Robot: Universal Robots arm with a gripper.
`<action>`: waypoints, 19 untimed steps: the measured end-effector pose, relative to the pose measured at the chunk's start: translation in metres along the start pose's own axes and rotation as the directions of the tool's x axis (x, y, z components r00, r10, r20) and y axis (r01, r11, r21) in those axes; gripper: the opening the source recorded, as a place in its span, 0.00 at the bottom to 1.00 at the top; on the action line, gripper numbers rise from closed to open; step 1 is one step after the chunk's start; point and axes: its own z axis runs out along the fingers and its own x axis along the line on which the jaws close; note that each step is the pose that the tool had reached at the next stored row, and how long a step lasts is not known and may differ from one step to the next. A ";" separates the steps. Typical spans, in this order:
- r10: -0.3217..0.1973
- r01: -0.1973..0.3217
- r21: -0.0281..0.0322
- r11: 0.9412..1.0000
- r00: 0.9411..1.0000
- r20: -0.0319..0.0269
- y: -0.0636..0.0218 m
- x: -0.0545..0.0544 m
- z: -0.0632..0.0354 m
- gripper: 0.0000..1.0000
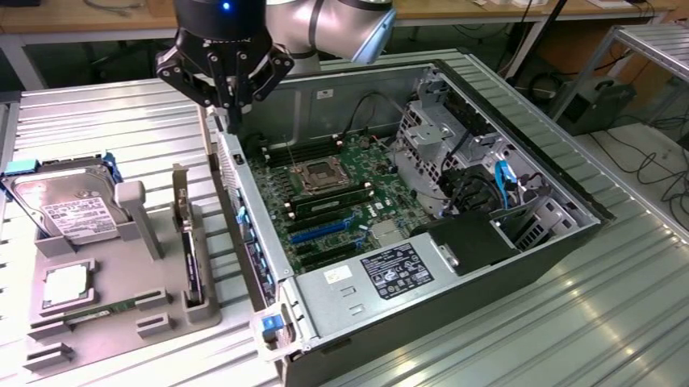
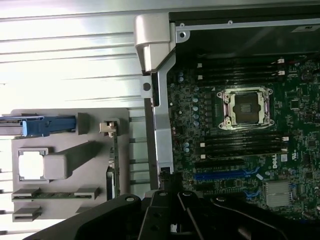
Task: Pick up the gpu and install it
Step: 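Reach for the gpu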
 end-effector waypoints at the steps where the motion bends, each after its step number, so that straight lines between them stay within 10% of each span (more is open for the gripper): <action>1: 0.000 0.000 0.000 1.000 1.000 0.000 0.0000 0.000 0.0000 0.11; 19: 0.000 0.000 0.000 1.000 1.000 0.000 -0.0005 0.008 -0.0003 0.11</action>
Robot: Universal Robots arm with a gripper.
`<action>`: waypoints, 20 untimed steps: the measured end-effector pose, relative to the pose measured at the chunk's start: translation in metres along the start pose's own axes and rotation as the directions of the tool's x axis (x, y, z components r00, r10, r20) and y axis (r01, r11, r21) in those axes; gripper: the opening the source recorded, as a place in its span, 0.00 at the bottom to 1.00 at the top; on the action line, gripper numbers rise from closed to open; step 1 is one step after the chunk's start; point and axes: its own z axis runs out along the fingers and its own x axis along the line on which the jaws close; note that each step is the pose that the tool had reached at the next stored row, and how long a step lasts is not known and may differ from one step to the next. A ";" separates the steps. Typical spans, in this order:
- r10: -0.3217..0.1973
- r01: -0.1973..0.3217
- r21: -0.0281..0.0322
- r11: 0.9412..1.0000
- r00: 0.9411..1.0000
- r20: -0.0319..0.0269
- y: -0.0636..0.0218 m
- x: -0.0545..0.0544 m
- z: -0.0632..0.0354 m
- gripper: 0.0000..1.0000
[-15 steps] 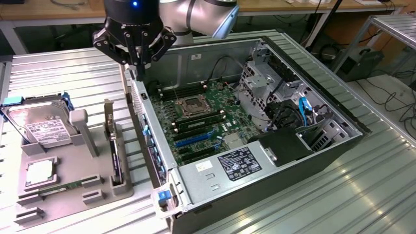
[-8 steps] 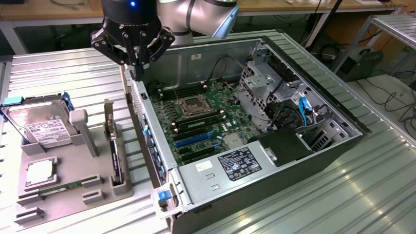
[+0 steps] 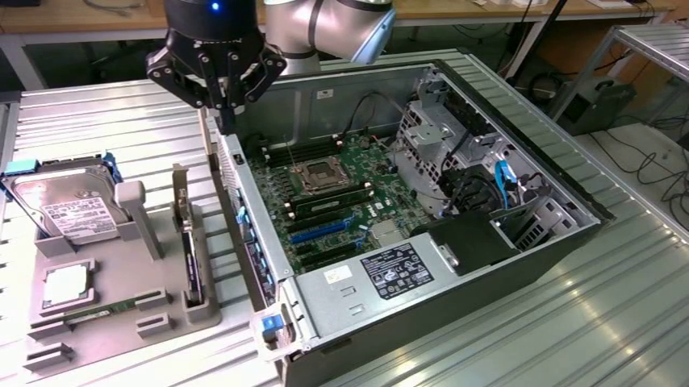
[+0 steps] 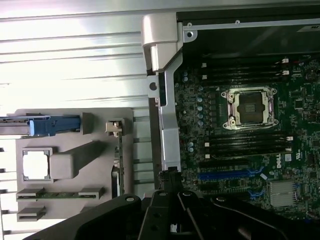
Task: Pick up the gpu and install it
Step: 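Reach for the gpu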
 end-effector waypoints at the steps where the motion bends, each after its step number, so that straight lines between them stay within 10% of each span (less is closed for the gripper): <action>1: 0.000 0.000 0.000 1.000 1.000 0.000 0.0000 0.000 0.0000 0.11; 20: 0.000 0.000 0.000 1.000 1.000 0.000 -0.0003 0.005 -0.0001 0.11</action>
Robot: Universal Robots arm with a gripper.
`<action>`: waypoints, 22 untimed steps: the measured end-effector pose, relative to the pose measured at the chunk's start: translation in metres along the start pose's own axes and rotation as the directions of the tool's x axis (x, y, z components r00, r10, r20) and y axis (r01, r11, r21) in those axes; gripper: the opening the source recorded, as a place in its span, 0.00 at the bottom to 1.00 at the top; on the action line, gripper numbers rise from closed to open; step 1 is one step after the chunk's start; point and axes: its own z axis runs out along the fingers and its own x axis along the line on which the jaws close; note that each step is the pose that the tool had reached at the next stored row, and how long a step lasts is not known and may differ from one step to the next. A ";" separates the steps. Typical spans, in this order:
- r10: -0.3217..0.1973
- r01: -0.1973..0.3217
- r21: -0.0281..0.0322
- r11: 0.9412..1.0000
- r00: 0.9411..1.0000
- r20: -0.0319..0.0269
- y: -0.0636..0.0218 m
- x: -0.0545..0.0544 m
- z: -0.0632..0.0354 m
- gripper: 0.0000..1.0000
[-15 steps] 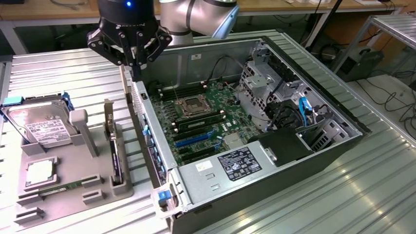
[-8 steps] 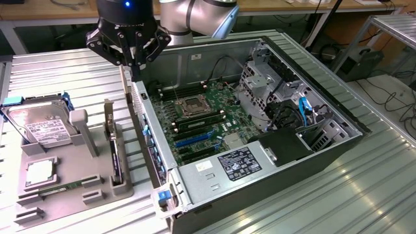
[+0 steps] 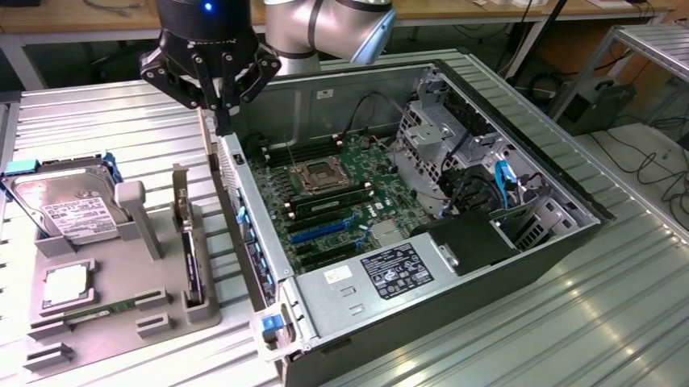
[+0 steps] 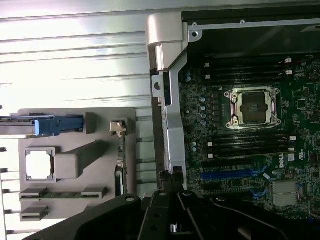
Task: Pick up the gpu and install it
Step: 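Reach for the gpu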
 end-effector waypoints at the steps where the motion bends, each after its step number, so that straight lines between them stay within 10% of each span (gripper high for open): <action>1: 0.000 0.000 0.000 1.000 1.000 0.000 0.0000 0.000 0.0000 0.11; 22: 0.000 0.000 0.000 1.000 1.000 0.000 -0.0005 0.007 -0.0002 0.11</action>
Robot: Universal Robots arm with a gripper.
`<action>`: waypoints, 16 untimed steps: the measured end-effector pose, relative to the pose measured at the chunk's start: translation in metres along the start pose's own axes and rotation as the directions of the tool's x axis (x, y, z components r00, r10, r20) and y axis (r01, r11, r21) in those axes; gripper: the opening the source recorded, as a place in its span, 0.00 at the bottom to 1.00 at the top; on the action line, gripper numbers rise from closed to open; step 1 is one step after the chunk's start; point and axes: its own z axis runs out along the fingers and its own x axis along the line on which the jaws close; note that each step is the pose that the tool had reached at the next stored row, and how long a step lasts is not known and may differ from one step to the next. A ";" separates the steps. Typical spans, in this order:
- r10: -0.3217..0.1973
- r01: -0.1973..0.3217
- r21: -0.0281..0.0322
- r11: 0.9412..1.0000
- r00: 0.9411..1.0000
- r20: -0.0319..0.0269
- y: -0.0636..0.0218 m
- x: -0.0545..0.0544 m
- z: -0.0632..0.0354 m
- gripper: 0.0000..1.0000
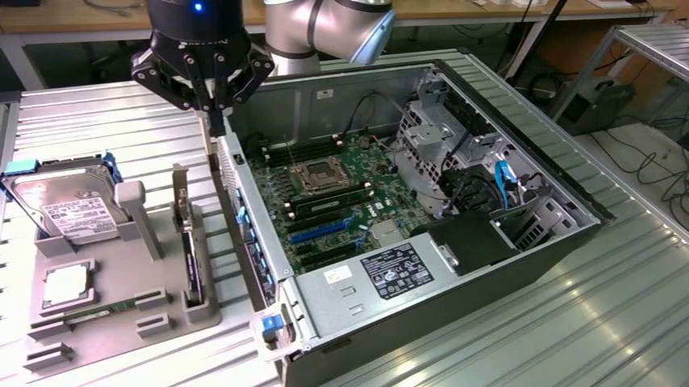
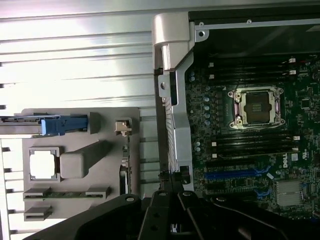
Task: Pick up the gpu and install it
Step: 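Reach for the gpu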
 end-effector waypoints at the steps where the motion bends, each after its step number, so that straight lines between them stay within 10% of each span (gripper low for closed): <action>1: 0.000 0.000 0.000 1.000 1.000 0.000 0.0000 0.000 0.0000 0.11; 16: 0.000 0.000 0.000 1.000 1.000 0.000 -0.0004 0.006 -0.0002 0.11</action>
